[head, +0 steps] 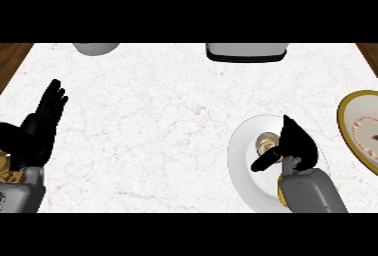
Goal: Pick the cupcake from the plate and place it in the bowl
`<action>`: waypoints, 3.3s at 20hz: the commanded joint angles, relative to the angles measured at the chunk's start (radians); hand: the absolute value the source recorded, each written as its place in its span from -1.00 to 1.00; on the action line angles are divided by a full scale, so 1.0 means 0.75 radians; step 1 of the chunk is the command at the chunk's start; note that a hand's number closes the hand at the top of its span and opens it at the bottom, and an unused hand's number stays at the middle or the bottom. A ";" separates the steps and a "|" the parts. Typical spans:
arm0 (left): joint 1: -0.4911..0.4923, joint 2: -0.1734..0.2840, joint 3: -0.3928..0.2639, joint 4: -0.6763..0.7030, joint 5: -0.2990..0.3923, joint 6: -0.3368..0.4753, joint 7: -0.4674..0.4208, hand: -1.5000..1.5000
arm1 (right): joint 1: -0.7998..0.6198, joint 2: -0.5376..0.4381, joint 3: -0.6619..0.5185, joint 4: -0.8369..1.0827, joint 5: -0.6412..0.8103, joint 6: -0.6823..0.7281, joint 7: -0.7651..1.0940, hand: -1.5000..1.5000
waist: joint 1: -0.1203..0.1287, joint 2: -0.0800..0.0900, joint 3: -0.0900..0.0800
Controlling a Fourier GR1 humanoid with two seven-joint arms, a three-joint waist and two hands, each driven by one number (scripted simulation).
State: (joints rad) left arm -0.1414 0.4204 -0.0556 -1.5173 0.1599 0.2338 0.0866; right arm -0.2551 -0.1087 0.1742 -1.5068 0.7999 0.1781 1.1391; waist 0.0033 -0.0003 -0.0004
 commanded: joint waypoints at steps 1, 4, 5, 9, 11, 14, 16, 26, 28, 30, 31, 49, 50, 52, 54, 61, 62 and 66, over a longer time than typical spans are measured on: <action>-0.041 -0.023 0.017 0.078 -0.014 -0.029 -0.029 0.00 | 0.024 0.016 -0.032 0.020 0.038 0.024 0.146 -1.00 | -0.010 0.001 0.000; 0.056 0.010 0.043 -0.079 0.002 -0.040 0.045 0.00 | 0.024 -0.007 -0.126 0.069 -0.008 0.048 0.078 -1.00 | 0.000 -0.002 0.001; 0.048 -0.024 0.020 -0.037 -0.033 -0.033 -0.007 0.00 | -0.002 0.032 -0.156 0.137 -0.026 -0.007 0.032 1.00 | 0.000 0.001 0.001; 0.057 -0.003 0.106 -0.012 -0.024 -0.117 -0.053 0.00 | -0.059 0.059 -0.118 0.210 0.006 0.016 -0.059 1.00 | 0.002 0.001 0.000; -0.041 -0.041 0.120 0.104 -0.035 -0.125 -0.031 0.00 | -0.076 0.038 -0.152 0.171 -0.011 0.057 -0.072 1.00 | -0.005 0.001 0.000; -0.013 -0.051 0.104 0.019 -0.069 -0.107 0.014 0.00 | -0.129 0.035 -0.203 0.378 0.019 -0.071 -0.212 1.00 | 0.003 0.002 0.001; 0.031 -0.047 0.119 -0.054 -0.044 -0.134 0.022 0.00 | -0.071 0.087 -0.143 0.239 0.067 -0.062 -0.114 1.00 | 0.000 -0.001 0.001; 0.025 -0.078 0.094 0.000 -0.083 -0.096 0.021 0.00 | 0.107 -0.247 0.392 -0.039 0.061 0.280 -1.061 1.00 | -0.005 -0.026 0.001; 0.026 -0.063 0.127 -0.008 -0.084 -0.075 0.028 0.00 | 0.207 -0.379 0.433 -0.164 0.064 0.238 -1.243 1.00 | -0.046 -0.028 0.003; 0.049 -0.051 0.135 -0.014 -0.079 -0.086 0.036 0.00 | 0.276 -0.540 0.396 -0.342 0.046 0.216 -1.373 1.00 | -0.072 -0.030 0.001; 0.060 -0.049 0.148 -0.012 -0.072 -0.084 0.033 0.00 | 0.336 -0.631 0.353 -0.405 0.033 0.181 -1.448 1.00 | -0.083 -0.028 0.002; 0.038 -0.038 0.168 -0.065 -0.079 -0.132 0.047 0.00 | 0.709 -0.843 -0.974 -0.871 -0.898 0.179 -1.676 1.00 | -0.043 -0.007 0.000; 0.015 -0.076 0.128 -0.054 -0.107 -0.111 0.079 0.00 | 0.655 -0.865 -1.012 -0.823 -0.928 0.213 -1.651 1.00 | -0.031 -0.004 0.000; 0.007 -0.115 0.090 -0.115 -0.157 -0.057 0.113 0.00 | 0.598 -0.896 -1.033 -0.619 -0.915 0.246 -1.738 1.00 | -0.015 -0.002 0.001; -0.069 -0.100 0.116 -0.030 -0.135 -0.101 0.111 0.00 | 0.438 -0.927 -0.954 -0.509 -0.940 0.259 -1.652 1.00 | 0.001 0.003 0.000; 0.029 -0.094 0.164 -0.024 -0.104 -0.182 0.008 0.00 | 0.219 -0.878 -0.786 -0.018 -0.752 0.178 -1.943 1.00 | 0.026 0.007 0.002; 0.033 -0.118 0.135 -0.091 -0.122 -0.154 0.054 0.00 | 0.139 -0.918 -0.758 0.097 -0.716 0.179 -1.959 1.00 | 0.034 0.007 0.002; -0.074 -0.072 0.204 0.050 -0.094 -0.212 0.025 0.00 | -0.061 -0.923 -0.716 0.441 -0.630 0.104 -2.125 1.00 | 0.035 0.013 0.002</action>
State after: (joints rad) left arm -0.1549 0.3400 0.0630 -1.5266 0.0682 0.1131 0.1134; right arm -0.1710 -0.7992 -0.4063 -1.3989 0.2631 0.3066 -0.3575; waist 0.0210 0.0056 0.0008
